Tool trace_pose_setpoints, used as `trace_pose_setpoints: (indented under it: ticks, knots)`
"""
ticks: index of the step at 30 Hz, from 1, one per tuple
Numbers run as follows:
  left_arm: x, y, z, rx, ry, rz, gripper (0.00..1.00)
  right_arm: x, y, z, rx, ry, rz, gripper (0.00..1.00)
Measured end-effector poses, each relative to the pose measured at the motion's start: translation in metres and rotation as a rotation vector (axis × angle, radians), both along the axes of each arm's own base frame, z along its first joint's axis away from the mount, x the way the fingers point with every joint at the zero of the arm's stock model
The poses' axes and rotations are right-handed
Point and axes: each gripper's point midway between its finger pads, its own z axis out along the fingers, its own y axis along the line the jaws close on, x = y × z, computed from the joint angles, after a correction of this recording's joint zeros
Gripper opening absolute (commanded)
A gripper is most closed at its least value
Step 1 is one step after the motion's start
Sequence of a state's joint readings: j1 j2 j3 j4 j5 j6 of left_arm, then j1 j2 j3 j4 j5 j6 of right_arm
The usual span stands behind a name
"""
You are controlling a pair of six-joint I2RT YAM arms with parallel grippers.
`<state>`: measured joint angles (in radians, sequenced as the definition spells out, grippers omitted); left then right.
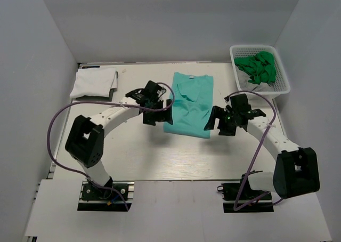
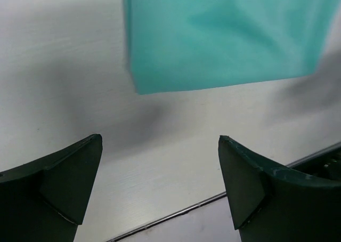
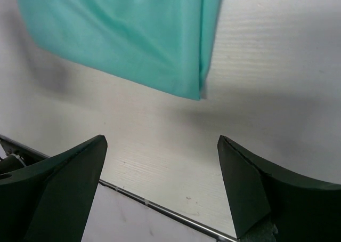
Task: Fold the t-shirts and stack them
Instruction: Grab one side of the 2/3 rectangular tshirt with both arms
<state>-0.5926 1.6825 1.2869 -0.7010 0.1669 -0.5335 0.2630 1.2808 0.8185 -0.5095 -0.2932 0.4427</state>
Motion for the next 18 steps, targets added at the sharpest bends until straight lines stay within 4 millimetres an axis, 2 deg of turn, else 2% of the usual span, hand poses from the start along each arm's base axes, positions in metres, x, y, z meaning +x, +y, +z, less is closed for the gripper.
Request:
trace_pose_setpoints:
  ticks: [4,6,10,14,18]
  knots:
    - [-0.014,0.01,-0.051,0.078,0.121,0.011,0.97,-0.009,-0.003,-0.023,-0.016,0.095,-0.038,0.9]
    - [-0.014,0.01,-0.065,0.092,0.144,0.013,0.93,-0.013,-0.002,-0.033,-0.016,0.131,-0.051,0.9]
    - [-0.009,0.006,-0.081,0.09,0.159,0.017,0.79,-0.014,0.0,-0.046,-0.009,0.173,-0.065,0.9]
    - [-0.002,0.001,-0.082,0.061,0.147,0.019,0.65,-0.011,0.004,-0.058,0.004,0.203,-0.061,0.9]
    - [0.004,-0.005,-0.086,0.03,0.139,0.017,0.42,-0.008,0.011,-0.06,0.038,0.217,-0.057,0.88]
